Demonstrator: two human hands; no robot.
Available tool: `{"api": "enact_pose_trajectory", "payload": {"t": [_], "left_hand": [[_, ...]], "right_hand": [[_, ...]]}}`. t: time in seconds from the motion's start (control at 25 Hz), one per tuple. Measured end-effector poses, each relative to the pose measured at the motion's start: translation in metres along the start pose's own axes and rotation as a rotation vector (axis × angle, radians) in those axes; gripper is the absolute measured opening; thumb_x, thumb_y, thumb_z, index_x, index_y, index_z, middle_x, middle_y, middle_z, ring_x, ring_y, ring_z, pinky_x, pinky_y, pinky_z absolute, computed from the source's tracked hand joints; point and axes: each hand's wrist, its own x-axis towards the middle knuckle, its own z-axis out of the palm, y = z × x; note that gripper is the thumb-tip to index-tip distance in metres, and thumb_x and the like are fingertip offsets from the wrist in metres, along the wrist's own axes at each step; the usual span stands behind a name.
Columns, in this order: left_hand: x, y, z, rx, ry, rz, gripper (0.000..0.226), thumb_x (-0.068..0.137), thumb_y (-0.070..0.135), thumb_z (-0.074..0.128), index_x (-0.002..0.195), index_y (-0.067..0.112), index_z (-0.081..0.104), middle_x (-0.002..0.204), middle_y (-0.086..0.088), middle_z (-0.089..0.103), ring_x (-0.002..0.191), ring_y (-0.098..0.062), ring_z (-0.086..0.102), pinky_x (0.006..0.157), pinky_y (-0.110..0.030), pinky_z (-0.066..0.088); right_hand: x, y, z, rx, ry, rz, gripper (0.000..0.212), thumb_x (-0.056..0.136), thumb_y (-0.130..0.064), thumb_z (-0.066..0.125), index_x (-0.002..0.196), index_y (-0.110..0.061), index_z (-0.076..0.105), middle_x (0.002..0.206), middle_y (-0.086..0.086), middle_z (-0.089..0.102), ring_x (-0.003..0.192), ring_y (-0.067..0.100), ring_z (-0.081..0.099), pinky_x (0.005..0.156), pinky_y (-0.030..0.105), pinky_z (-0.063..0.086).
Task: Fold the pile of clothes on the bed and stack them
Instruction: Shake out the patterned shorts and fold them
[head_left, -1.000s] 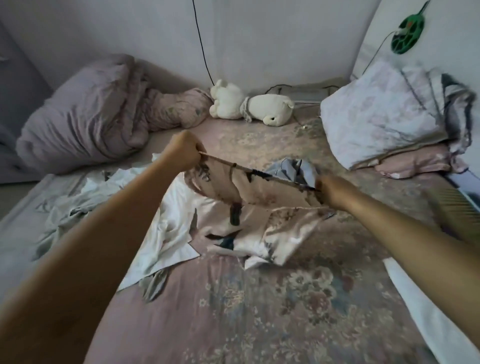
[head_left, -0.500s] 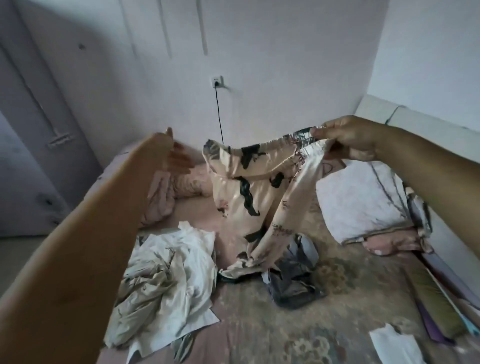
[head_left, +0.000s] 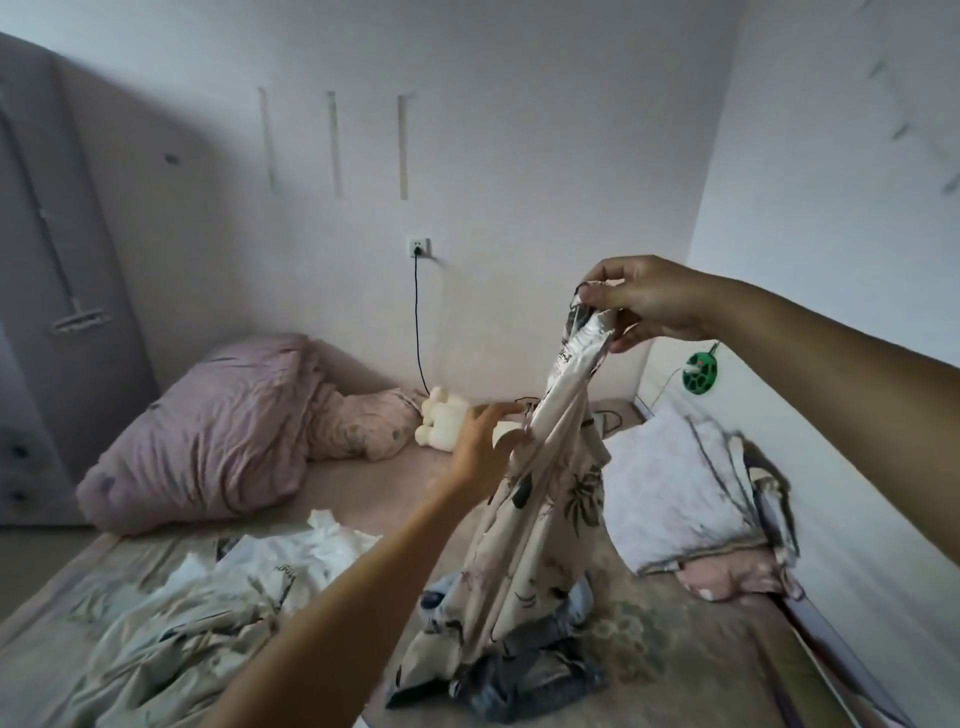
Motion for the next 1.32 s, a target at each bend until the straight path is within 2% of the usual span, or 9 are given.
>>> {"api": "enact_pose_trajectory", "payload": {"t": [0.16,0.28,0.4,0.52,0.64,0.8,0.92,1.12,1.32], "left_hand": [[0.023,0.023,-0.006,-0.138,0.047,0.041,0.035,0.091,-0.005,0.052,0.123,0.006,0.057,0.123,-0.009,0.057,0.084,-0.007,0.054,0.076,-0.004,0.041],[0.035,0.041,-0.003,-0.044,-0.127,0.083,0.044,0.090,0.009,0.062,0.132,0.015,0.052,0.126,0.001,0.056,0.079,-0.006,0.055,0.075,-0.009,0.044],[0.037,0.048,0.005,-0.100,-0.268,0.078,0.050,0.091,0.003,0.057,0.138,0.014,0.045,0.130,-0.006,0.054,0.074,-0.002,0.057,0.070,-0.014,0.047],[0.035,0.055,0.005,-0.208,-0.385,0.042,0.033,0.091,-0.003,0.056,0.121,0.011,0.052,0.096,-0.007,0.054,0.049,-0.003,0.050,0.044,-0.015,0.041],[0.046,0.053,-0.005,-0.078,-0.342,0.056,0.017,0.086,0.014,0.069,0.082,0.018,0.053,0.069,0.002,0.045,0.053,-0.008,0.037,0.049,-0.024,0.033],[0.058,0.061,-0.038,-0.063,-0.399,0.007,0.011,0.085,0.020,0.070,0.079,0.022,0.061,0.057,0.007,0.045,0.045,-0.005,0.036,0.046,-0.021,0.030],[0.070,0.076,-0.074,-0.125,-0.481,-0.039,0.016,0.087,0.015,0.068,0.079,0.011,0.055,0.052,0.008,0.049,0.039,-0.008,0.036,0.036,-0.019,0.027],[0.099,0.093,-0.123,-0.013,-0.344,0.017,0.017,0.085,0.011,0.069,0.077,0.009,0.054,0.076,-0.003,0.061,0.063,-0.013,0.056,0.042,-0.019,0.041],[0.131,0.143,-0.170,-0.515,-0.206,0.106,0.020,0.087,0.002,0.062,0.076,0.014,0.050,0.073,0.003,0.064,0.076,-0.012,0.063,0.067,-0.029,0.054]], "right_hand": [[-0.012,-0.014,-0.024,-0.056,0.008,-0.001,0.007,0.093,-0.021,0.058,0.092,-0.014,0.058,0.077,0.009,0.059,0.059,0.019,0.057,0.052,0.025,0.055],[-0.017,-0.015,-0.034,-0.054,0.015,0.001,0.006,0.092,-0.020,0.058,0.089,-0.015,0.059,0.077,0.009,0.060,0.060,0.019,0.058,0.052,0.026,0.055],[-0.019,-0.017,-0.038,-0.041,0.014,-0.012,0.006,0.091,-0.020,0.059,0.088,-0.016,0.059,0.074,0.007,0.060,0.059,0.019,0.057,0.052,0.026,0.055],[-0.018,-0.024,-0.042,-0.019,0.034,-0.033,0.007,0.091,-0.021,0.058,0.086,-0.016,0.059,0.071,0.005,0.059,0.057,0.018,0.056,0.050,0.025,0.054],[-0.016,-0.030,-0.054,-0.052,0.135,-0.012,0.010,0.093,-0.021,0.059,0.084,-0.016,0.058,0.068,0.004,0.057,0.053,0.015,0.055,0.049,0.023,0.052],[-0.005,-0.021,-0.063,-0.102,0.341,0.134,0.014,0.095,-0.013,0.055,0.082,-0.008,0.055,0.073,0.009,0.059,0.057,0.019,0.054,0.044,0.020,0.049],[0.005,-0.012,-0.057,0.037,0.454,0.199,0.018,0.095,-0.008,0.050,0.077,-0.007,0.050,0.072,0.011,0.053,0.059,0.021,0.052,0.051,0.028,0.049],[0.018,-0.019,-0.056,0.064,0.628,0.170,0.011,0.087,-0.010,0.049,0.076,-0.013,0.046,0.071,0.004,0.041,0.060,0.016,0.041,0.060,0.028,0.037],[0.023,-0.042,-0.061,0.344,0.571,-0.156,0.011,0.085,-0.015,0.042,0.075,-0.019,0.046,0.068,0.000,0.043,0.058,0.012,0.044,0.053,0.022,0.034]]}}
